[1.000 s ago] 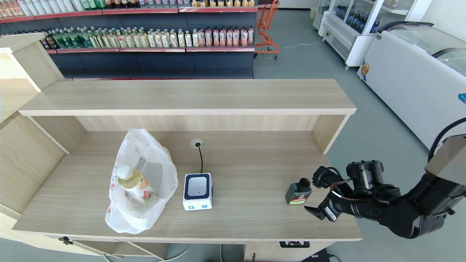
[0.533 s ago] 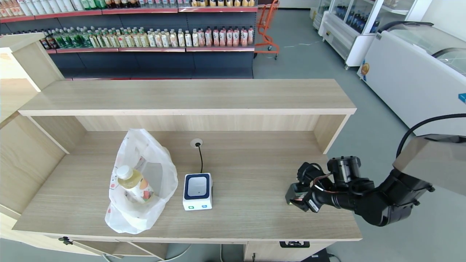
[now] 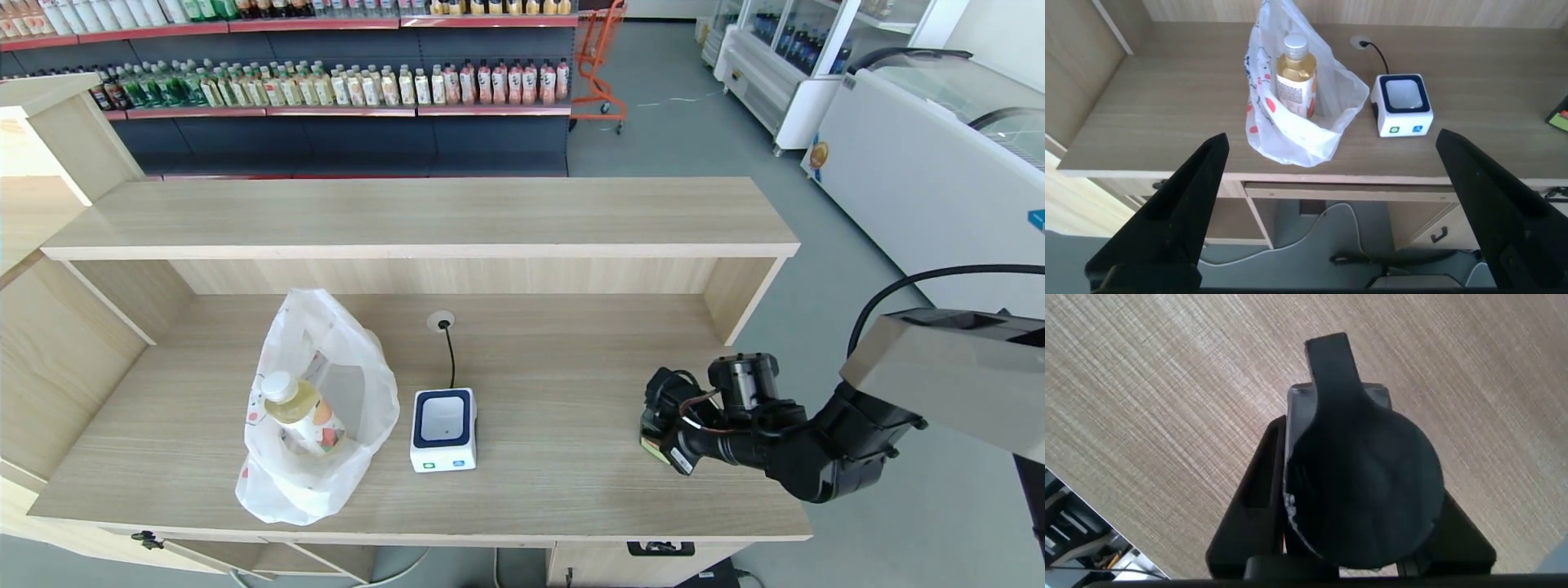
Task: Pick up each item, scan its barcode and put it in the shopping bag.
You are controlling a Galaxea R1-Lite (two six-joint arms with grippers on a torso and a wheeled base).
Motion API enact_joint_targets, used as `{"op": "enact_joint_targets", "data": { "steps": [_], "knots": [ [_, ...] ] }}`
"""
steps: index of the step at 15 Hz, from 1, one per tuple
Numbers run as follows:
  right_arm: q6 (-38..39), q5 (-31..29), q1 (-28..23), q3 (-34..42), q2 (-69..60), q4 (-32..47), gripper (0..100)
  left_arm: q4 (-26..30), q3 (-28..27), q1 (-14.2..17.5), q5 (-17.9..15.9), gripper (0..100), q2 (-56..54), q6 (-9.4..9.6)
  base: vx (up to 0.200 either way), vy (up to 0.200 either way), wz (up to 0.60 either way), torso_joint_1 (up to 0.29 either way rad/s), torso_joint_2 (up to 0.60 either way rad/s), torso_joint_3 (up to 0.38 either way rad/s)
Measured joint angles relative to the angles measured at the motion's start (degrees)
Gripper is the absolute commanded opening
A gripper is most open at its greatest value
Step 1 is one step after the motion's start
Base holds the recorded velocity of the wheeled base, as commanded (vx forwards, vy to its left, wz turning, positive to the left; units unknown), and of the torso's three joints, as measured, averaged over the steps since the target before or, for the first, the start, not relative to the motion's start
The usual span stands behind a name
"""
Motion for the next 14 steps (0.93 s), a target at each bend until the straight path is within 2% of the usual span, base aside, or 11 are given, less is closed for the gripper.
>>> {"op": "enact_joint_targets", "data": {
  "steps": [6, 10, 11, 13, 14],
  "knots": [
    [1.9, -0.1, -0.4, 2.8, -2.2, -1.4, 0, 0.0, 0.0, 0.1, 0.0, 100, 0.0, 0.0, 0.0, 0.0, 0.0, 0.0, 0.0, 0.0],
    [6.2, -0.4, -3.6, 14.6, -14.0, -7.8, 0, 0.0, 0.0, 0.1, 0.0, 100, 0.0, 0.0, 0.0, 0.0, 0.0, 0.0, 0.0, 0.0],
    [3.9, -0.3, -5.0, 18.3, -18.3, -9.2, 0, 0.0, 0.0, 0.1, 0.0, 100, 0.0, 0.02, 0.0, 0.0, 0.0, 0.0, 0.0, 0.0],
    [-10.8, 2.4, -7.6, 23.3, -26.1, -11.2, 0, 0.0, 0.0, 0.1, 0.0, 100, 0.0, 0.02, 0.0, 0.0, 0.0, 0.0, 0.0, 0.0],
    [-18.0, 8.8, -8.4, 24.9, -29.4, -11.8, 0, 0.0, 0.0, 0.1, 0.0, 100, 0.0, 0.02, 0.0, 0.0, 0.0, 0.0, 0.0, 0.0]
  ]
}}
